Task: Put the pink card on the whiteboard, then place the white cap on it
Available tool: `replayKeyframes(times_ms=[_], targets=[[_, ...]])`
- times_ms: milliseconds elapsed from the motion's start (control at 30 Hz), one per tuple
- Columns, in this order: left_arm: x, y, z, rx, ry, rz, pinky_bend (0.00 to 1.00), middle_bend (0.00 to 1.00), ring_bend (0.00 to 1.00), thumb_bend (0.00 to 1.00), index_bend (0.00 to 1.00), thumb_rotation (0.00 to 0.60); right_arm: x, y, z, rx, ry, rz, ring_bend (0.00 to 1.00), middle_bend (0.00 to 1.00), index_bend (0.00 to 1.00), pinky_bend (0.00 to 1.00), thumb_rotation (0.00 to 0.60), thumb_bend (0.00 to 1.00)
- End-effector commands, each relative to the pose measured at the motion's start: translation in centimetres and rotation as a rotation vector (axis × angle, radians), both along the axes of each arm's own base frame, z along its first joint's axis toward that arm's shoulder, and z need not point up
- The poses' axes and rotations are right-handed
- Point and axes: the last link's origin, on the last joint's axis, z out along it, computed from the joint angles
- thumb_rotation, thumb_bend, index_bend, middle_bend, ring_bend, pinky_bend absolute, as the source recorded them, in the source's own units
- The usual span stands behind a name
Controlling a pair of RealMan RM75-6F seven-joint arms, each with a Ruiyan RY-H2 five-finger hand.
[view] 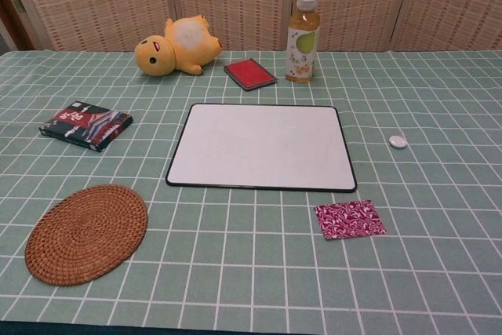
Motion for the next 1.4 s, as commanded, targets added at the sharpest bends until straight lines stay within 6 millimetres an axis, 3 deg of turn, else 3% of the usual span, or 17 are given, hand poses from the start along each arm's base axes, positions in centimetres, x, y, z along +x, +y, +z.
replayKeyframes(times_ms=[33,467,633,733,800,900,1067,1233,1400], targets=[[0.0,0.0,0.0,-0.002,0.001,0.001,0.05,0.17,0.17,0.22,0.25,0.6,0.0,0.0,0.0,0.002,0.001,0.0,0.33,0.3,0.27,0.43,0.6,0.2],[0.0,0.0,-0.1,-0.002,-0.001,0.001,0.05,0.17,0.17,0.22,0.25,0.6,1.0,-0.7,-0.9,0.028,-0.013,0.05,0.33,0.3,0.27,0.43,0.6,0.2],[0.0,0.0,-0.1,-0.007,-0.001,0.002,0.05,0.17,0.17,0.22,0.25,0.6,2.8,-1.7,-2.4,0.093,-0.021,0.126,0.33,0.31,0.27,0.43,0.6,0.2],[0.0,0.0,-0.1,-0.005,-0.003,0.002,0.05,0.17,0.17,0.22,0.25,0.6,4.2,-2.4,-3.5,0.144,-0.016,0.181,0.4,0.34,0.27,0.43,0.6,0.2],[0.0,0.0,0.0,-0.003,-0.002,0.004,0.05,0.17,0.17,0.22,0.25,0.6,5.1,-2.8,-4.2,0.178,-0.013,0.213,0.47,0.37,0.27,0.48,0.6,0.2],[-0.1,-0.1,0.0,-0.003,0.0,0.007,0.05,0.17,0.17,0.22,0.25,0.6,6.6,-3.3,-5.6,0.237,-0.006,0.263,0.6,0.45,0.27,0.69,0.6,0.2],[-0.2,-0.3,-0.1,-0.005,0.0,0.012,0.05,0.17,0.17,0.22,0.25,0.6,8.7,-3.9,-8.4,0.344,0.016,0.312,0.79,0.62,0.27,0.9,0.6,0.2],[-0.3,-0.3,-0.1,-0.003,0.0,0.014,0.05,0.17,0.17,0.22,0.25,0.6,10.0,-4.4,-11.1,0.433,0.055,0.32,0.9,0.75,0.27,0.99,0.6,0.15],[-0.4,-0.4,-0.2,-0.006,-0.002,0.018,0.05,0.17,0.17,0.22,0.25,0.6,10.8,-5.3,-13.2,0.47,0.082,0.316,0.97,0.81,0.27,1.0,0.6,0.13]])
